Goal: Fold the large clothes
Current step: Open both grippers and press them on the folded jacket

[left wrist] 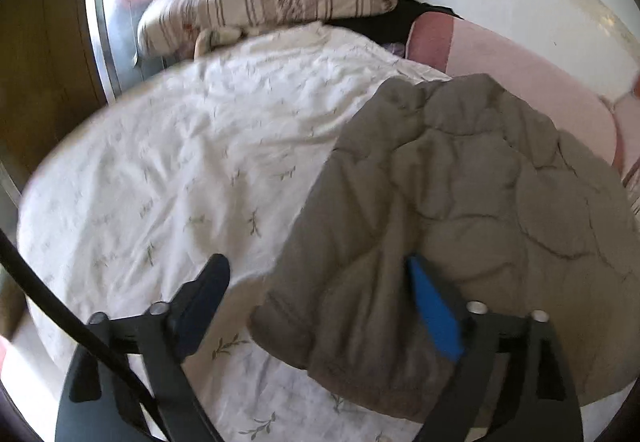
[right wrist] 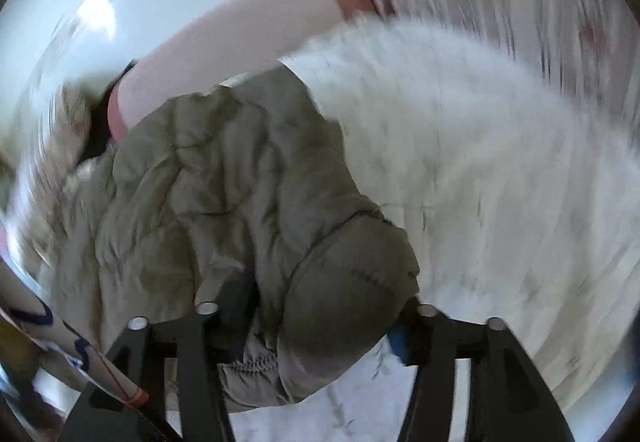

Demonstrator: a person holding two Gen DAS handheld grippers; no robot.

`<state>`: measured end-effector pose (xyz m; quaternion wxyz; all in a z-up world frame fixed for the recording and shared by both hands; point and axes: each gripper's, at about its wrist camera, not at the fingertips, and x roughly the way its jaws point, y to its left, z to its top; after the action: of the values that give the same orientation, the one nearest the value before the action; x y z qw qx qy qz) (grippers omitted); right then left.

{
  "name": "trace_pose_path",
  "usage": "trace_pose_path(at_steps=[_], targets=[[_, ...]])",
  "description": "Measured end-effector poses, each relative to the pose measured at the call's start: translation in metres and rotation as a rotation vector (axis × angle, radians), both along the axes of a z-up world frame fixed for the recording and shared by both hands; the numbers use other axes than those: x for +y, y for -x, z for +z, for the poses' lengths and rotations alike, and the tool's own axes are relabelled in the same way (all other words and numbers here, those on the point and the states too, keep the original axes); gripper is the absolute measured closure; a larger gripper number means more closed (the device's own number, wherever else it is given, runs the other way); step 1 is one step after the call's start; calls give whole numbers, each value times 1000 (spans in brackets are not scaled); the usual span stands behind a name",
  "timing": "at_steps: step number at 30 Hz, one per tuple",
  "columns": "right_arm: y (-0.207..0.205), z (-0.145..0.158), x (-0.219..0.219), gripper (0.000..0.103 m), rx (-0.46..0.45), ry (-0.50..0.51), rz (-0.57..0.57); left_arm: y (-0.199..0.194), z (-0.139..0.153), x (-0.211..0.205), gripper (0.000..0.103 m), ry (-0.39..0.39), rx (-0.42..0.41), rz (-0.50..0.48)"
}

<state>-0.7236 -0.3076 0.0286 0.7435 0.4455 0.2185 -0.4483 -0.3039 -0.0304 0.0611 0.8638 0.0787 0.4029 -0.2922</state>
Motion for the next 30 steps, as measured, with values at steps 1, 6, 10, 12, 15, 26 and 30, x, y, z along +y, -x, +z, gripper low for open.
trace_pose_path(at_steps=[1, 6, 10, 12, 15, 26, 30], targets=[[10, -2, -2, 37, -58, -26, -18, -4, 1, 6, 12, 19, 19, 8], [53, 1, 7, 30, -149, -21, -149, -9, 12, 35, 11, 82, 14, 115], [62, 34, 23, 30, -62, 165, -249, 0, 28, 42, 11, 94, -108, 203], [50, 51, 27, 30, -37, 260, -193, 12, 34, 33, 11, 97, -165, 172], [7, 66, 37, 32, 9, 370, -48, 43, 40, 7, 11, 90, -248, 50], [-121, 47, 43, 33, 135, 401, 221, 103, 9, -94, 11, -15, -297, -288], [-142, 26, 36, 31, 210, 338, 234, 93, -2, -103, 11, -34, -235, -301]])
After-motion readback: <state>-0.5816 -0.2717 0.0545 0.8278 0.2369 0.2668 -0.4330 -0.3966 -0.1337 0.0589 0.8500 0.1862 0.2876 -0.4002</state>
